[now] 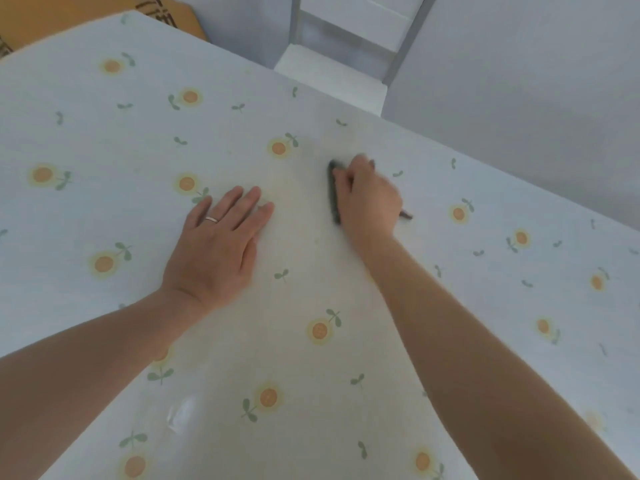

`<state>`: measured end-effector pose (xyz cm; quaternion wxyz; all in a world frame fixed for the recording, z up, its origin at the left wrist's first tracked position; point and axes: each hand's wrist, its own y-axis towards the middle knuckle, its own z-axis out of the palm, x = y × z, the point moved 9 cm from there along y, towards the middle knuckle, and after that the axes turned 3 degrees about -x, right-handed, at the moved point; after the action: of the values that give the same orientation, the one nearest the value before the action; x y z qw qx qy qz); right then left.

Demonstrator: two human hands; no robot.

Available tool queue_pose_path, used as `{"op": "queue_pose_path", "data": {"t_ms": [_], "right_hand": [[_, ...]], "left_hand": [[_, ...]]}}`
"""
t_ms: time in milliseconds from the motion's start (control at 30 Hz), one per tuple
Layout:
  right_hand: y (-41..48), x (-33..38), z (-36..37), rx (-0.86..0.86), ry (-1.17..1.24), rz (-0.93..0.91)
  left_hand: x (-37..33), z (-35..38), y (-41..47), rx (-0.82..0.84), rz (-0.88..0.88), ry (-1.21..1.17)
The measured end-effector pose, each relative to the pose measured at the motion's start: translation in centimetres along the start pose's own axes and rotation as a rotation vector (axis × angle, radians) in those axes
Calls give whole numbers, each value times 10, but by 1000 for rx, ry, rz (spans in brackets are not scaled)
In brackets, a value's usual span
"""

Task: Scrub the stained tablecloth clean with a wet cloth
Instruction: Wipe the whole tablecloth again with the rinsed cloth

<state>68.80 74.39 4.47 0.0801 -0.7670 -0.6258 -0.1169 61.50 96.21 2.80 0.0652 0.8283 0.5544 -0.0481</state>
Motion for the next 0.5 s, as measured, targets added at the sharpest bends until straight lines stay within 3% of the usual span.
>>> {"op": "queue_pose_path", "data": {"t_ms": [67,133,333,400,500], "right_hand": [[-53,7,2,100,2,-133],[-68,-17,-7,131,-19,-134],[70,-119,-46,-174,-75,255],[107,-117,-40,-221,-56,336],[123,-61,-18,-196,-1,273]], "left_hand": [[-1,-1,-1,-1,0,0],[1,-2,0,-9,-4,-8],[-3,1,0,-15,5,-14],[-2,2,-1,-8,-1,-11],[0,2,0,-1,-6,-5]]}}
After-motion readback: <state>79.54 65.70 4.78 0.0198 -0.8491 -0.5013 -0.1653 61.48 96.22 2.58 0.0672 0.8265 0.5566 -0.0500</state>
